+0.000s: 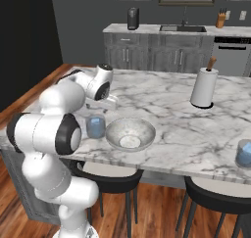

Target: There are four ice cubes in the ice bowl. Place two ice cubes in each glass of water.

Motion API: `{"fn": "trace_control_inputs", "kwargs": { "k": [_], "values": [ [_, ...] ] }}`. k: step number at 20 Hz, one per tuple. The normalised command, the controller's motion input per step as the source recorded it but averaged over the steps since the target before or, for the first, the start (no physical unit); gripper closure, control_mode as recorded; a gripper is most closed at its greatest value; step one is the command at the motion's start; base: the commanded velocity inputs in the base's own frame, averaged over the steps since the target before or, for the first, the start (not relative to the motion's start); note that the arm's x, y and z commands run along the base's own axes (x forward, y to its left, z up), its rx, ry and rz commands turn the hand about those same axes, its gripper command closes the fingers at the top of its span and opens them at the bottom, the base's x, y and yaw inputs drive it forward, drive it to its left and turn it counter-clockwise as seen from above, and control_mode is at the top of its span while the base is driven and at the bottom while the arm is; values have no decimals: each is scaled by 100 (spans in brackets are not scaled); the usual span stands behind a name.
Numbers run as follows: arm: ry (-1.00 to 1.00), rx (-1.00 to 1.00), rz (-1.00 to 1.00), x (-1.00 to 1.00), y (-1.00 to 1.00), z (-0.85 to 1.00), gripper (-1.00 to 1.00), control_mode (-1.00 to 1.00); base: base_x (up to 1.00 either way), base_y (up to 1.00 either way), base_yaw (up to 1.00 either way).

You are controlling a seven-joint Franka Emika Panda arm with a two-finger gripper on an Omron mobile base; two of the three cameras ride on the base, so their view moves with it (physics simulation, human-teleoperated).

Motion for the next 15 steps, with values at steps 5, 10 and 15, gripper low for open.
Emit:
{"fn": "trace_control_inputs", "kwargs": {
  "k": [5,10,15],
  "values": [
    [5,0,0,-100,-53,13,-100,-100,0,0,0],
    [18,0,0,-100,-54,0,-100,-100,0,0,0],
    [11,-6,0,-100,-43,0,-100,-100,0,0,0]
  ]
}}
